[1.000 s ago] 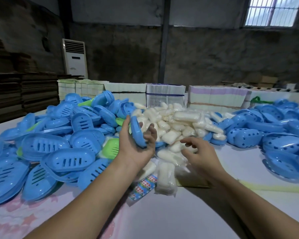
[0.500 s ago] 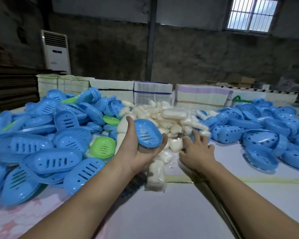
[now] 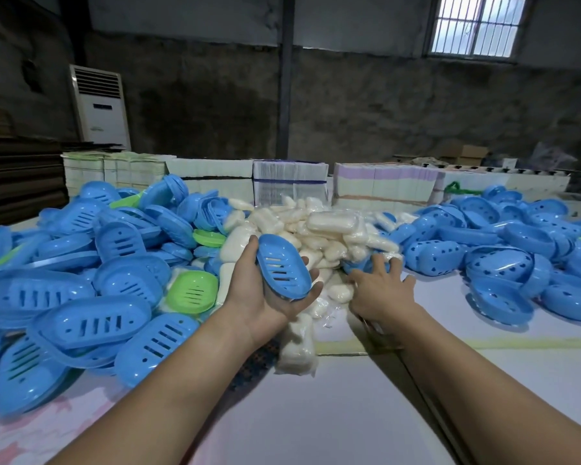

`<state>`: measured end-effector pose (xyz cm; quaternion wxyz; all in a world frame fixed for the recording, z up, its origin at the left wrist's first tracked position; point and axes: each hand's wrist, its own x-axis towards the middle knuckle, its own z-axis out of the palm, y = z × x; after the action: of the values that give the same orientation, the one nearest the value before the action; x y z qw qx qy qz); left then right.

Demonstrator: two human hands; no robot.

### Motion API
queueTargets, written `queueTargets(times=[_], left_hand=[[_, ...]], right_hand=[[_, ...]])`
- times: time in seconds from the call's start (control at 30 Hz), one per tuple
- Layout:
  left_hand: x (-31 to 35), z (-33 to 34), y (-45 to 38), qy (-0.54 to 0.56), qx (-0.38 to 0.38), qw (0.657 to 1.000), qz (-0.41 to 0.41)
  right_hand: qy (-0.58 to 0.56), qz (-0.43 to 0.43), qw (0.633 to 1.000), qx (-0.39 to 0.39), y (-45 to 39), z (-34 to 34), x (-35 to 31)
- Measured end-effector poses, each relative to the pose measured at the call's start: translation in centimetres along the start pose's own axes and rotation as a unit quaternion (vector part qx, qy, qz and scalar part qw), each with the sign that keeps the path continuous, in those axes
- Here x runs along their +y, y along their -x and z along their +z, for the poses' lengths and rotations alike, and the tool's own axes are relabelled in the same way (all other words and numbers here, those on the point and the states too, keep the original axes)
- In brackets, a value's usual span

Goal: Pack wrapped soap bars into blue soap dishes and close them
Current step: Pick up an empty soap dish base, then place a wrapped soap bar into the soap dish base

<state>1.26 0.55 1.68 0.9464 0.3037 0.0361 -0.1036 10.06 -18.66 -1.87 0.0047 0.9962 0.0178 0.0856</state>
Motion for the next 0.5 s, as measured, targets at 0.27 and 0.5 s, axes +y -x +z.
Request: queueTargets(times=[0.27,0.5], left_hand=[[0.1,-0.5,-0.5,-0.039,-0.001,0.999,0.001],[0.1,-1.0,-1.0,-0.076,-0.023,0.997,-0.013]], right_hand=[[-0.065,-0.087,0.991,-0.076,0.9,-2.7,2.1],[-0.147,-0.133,0.980,-0.007,1.4,-2.8,1.7]])
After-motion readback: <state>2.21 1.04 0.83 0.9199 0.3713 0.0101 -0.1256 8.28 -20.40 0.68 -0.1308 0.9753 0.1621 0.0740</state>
